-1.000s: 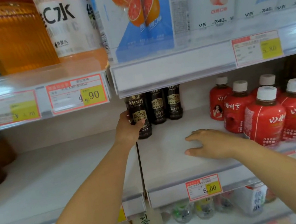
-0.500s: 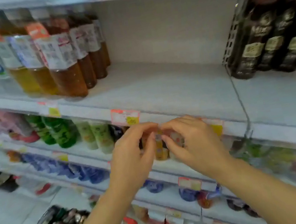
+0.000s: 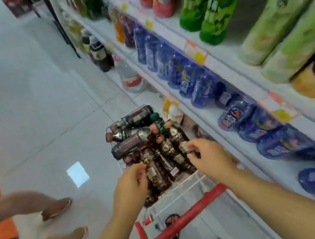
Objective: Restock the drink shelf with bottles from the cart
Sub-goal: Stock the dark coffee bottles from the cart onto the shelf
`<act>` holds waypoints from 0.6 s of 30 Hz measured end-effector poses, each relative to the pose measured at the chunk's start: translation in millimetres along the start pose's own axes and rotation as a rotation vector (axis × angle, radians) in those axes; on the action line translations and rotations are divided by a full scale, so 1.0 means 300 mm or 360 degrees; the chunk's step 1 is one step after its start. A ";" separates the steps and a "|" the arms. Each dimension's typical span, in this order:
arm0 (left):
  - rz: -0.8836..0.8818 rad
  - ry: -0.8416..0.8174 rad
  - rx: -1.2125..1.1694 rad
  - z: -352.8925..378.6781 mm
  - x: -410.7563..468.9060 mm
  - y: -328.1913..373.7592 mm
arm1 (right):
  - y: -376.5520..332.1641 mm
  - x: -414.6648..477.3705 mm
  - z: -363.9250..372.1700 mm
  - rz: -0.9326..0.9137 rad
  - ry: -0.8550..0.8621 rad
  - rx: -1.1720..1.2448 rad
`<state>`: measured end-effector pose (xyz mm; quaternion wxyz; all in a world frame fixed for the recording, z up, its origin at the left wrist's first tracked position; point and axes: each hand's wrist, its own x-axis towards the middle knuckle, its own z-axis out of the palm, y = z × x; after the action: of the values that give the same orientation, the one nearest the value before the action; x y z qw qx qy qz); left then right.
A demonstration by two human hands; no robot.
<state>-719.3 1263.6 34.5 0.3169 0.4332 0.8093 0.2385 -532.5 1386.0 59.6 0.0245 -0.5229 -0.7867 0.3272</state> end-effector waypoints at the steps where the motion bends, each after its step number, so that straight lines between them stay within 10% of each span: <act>1: -0.0046 -0.0015 0.0016 0.010 0.016 -0.053 | 0.014 0.042 0.051 0.0053 -0.0067 -0.0037; 9: -0.0024 -0.0014 0.0183 0.080 0.233 -0.247 | 0.148 0.273 0.306 0.0588 -0.0251 -0.0173; 18: 0.0176 0.0012 0.0711 0.161 0.544 -0.281 | 0.204 0.320 0.355 0.0543 0.0036 -0.0436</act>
<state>-800.1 1365.1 -104.2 0.1965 0.5355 0.8182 0.0720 -566.9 1429.0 -86.2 -0.0937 -0.6506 -0.7236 0.2108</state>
